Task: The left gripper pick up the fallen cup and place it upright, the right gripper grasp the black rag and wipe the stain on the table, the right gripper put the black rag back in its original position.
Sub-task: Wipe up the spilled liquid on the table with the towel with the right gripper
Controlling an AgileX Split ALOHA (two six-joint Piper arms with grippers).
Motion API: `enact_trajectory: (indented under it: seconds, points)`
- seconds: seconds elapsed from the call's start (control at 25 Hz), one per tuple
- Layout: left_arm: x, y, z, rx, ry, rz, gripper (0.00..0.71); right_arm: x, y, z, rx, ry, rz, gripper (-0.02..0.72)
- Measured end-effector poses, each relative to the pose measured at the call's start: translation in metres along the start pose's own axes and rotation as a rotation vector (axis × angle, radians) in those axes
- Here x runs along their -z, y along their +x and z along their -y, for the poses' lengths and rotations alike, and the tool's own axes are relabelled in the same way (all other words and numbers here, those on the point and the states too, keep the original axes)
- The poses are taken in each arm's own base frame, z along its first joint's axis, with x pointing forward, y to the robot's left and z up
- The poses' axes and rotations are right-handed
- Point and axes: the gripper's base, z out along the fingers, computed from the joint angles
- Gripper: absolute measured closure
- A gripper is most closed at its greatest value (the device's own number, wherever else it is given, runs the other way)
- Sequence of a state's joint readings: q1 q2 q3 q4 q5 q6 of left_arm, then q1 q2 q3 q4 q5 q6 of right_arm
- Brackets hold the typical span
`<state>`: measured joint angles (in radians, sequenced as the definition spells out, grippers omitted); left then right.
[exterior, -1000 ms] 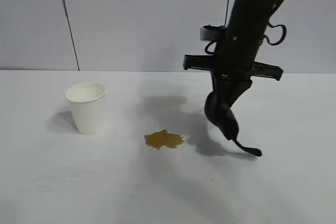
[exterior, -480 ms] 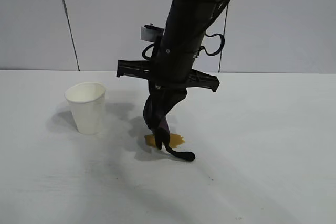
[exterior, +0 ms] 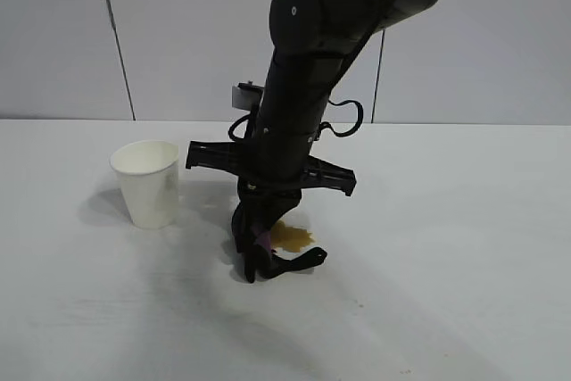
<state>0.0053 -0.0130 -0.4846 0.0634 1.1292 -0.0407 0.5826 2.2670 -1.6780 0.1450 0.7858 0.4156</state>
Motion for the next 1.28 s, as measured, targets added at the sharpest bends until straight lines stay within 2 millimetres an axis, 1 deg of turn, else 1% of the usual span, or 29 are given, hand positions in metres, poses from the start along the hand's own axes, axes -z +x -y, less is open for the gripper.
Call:
enact_trajectory:
  seconds: [0.4, 1.0, 1.16, 1.28]
  points:
    - [0.0, 0.0, 0.0, 0.0, 0.0, 0.0, 0.08, 0.001, -0.001, 0.0, 0.005, 0.006, 0.0, 0.624]
    - [0.0, 0.0, 0.0, 0.0, 0.0, 0.0, 0.08, 0.005, 0.005, 0.018, 0.128, 0.212, -0.096, 0.624]
    - [0.0, 0.0, 0.0, 0.0, 0.0, 0.0, 0.08, 0.006, 0.005, 0.018, 0.122, 0.21, -0.104, 0.624]
    - [0.0, 0.0, 0.0, 0.0, 0.0, 0.0, 0.08, 0.005, 0.006, 0.014, 0.08, 0.158, -0.113, 0.624]
